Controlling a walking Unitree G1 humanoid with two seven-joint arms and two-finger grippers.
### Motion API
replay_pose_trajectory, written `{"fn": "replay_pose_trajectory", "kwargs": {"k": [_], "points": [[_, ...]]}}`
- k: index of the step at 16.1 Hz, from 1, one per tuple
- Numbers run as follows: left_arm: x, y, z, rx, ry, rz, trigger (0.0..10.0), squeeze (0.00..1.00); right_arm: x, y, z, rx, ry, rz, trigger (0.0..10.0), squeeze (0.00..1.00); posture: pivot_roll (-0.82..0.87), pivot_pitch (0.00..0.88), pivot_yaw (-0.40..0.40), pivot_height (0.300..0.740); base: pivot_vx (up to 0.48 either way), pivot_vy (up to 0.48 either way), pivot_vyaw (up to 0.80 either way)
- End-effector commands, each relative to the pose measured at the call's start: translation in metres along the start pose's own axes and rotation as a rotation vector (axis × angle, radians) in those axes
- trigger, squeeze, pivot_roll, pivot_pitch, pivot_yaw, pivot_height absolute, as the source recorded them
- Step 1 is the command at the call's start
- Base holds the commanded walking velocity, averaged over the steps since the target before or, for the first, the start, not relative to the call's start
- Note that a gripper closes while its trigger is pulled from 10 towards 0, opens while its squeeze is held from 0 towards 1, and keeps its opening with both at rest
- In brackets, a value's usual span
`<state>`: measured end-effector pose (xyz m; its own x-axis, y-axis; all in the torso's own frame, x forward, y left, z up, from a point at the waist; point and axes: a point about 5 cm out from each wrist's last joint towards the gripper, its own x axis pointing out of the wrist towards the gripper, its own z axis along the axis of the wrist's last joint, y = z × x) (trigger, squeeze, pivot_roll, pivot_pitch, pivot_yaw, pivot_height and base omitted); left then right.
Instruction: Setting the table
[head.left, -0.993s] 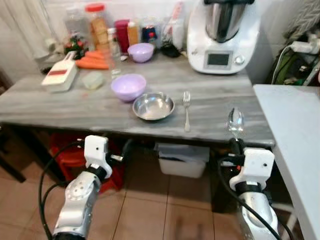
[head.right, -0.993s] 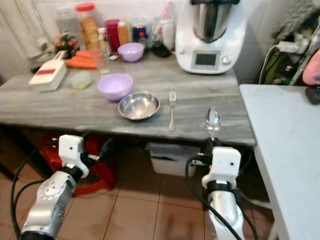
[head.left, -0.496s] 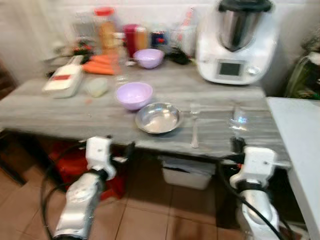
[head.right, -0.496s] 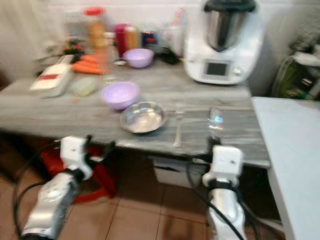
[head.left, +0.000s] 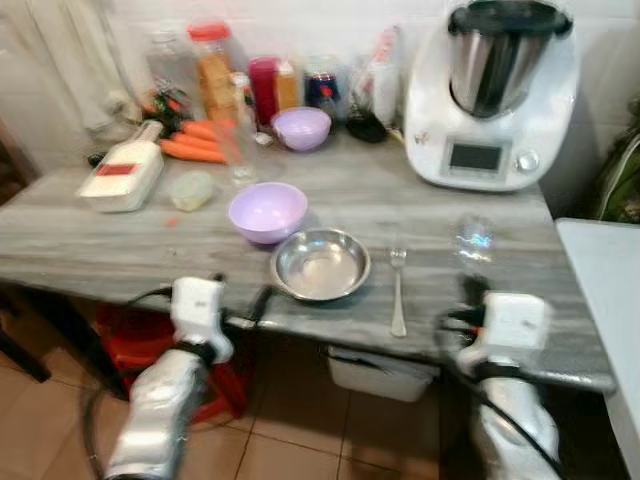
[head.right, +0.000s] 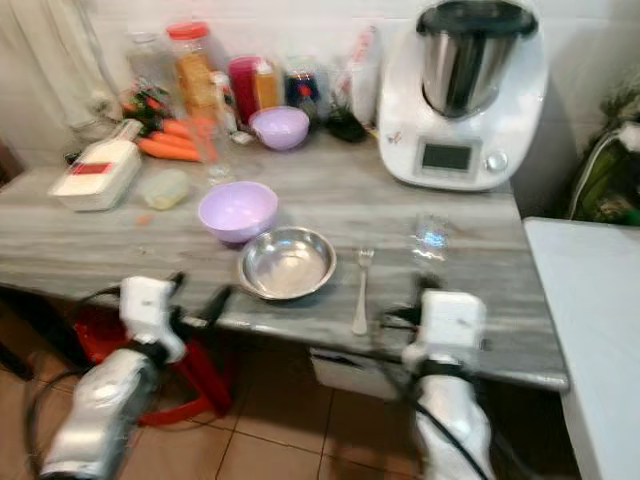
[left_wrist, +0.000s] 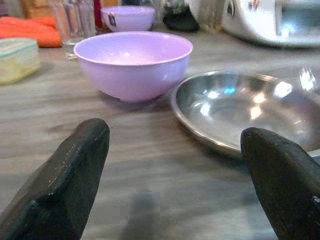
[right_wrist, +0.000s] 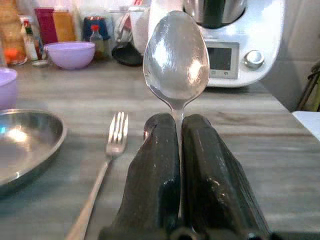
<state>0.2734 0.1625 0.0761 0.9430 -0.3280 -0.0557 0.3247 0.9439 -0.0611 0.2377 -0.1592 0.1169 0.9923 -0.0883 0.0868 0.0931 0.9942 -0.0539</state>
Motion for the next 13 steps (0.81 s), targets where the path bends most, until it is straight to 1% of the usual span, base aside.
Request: {"fn": "replay_pose_trajectory", "kwargs": {"k": [1,2,4,7,9,10,11,13], "points": [[0.002,-0.008,0.006,0.028,-0.028,-0.05,10.0,0.0,0.002,-0.007,-0.001,0.005,-0.004,-0.028,10.0,0.0,-0.08,0.0,0.068,0.74,0.0,0.0,0.0],[-0.002,-0.005,0.005,0.041,-0.023,-0.058,10.0,0.0,0.003,-0.003,-0.001,0.016,-0.004,-0.015,10.0,0.0,-0.08,0.0,0.068,0.74,0.0,0.0,0.0],[-0.013,-0.004,0.002,0.059,-0.004,-0.104,10.0,0.0,0.005,-0.003,0.001,0.02,-0.005,-0.022,10.0,0.0,-0.08,0.0,0.071,0.74,0.0,0.0,0.0],[-0.026,-0.006,-0.004,0.042,0.041,-0.229,10.0,0.0,0.012,-0.005,0.0,0.044,0.018,-0.03,10.0,0.0,-0.07,0.0,0.07,0.74,0.0,0.0,0.0],[-0.029,-0.013,-0.004,0.003,0.052,-0.335,10.0,0.0,0.019,-0.007,-0.004,0.053,0.054,-0.042,10.0,0.0,-0.08,0.0,0.073,0.74,0.0,0.0,0.0],[-0.029,-0.015,-0.003,-0.003,0.055,-0.365,10.0,0.0,0.022,-0.008,-0.006,0.048,0.078,-0.052,10.0,0.0,-0.08,0.0,0.073,0.74,0.0,0.0,0.0],[-0.031,-0.02,-0.002,-0.006,0.061,-0.434,10.0,0.0,0.024,-0.01,-0.011,0.084,0.122,-0.073,10.0,0.0,-0.08,0.0,0.072,0.74,0.0,0.0,0.0],[-0.032,-0.022,-0.001,-0.001,0.063,-0.47,10.0,0.0,0.025,-0.01,-0.018,0.081,0.164,-0.082,10.0,0.0,-0.08,0.0,0.069,0.74,0.0,0.0,0.0]]}}
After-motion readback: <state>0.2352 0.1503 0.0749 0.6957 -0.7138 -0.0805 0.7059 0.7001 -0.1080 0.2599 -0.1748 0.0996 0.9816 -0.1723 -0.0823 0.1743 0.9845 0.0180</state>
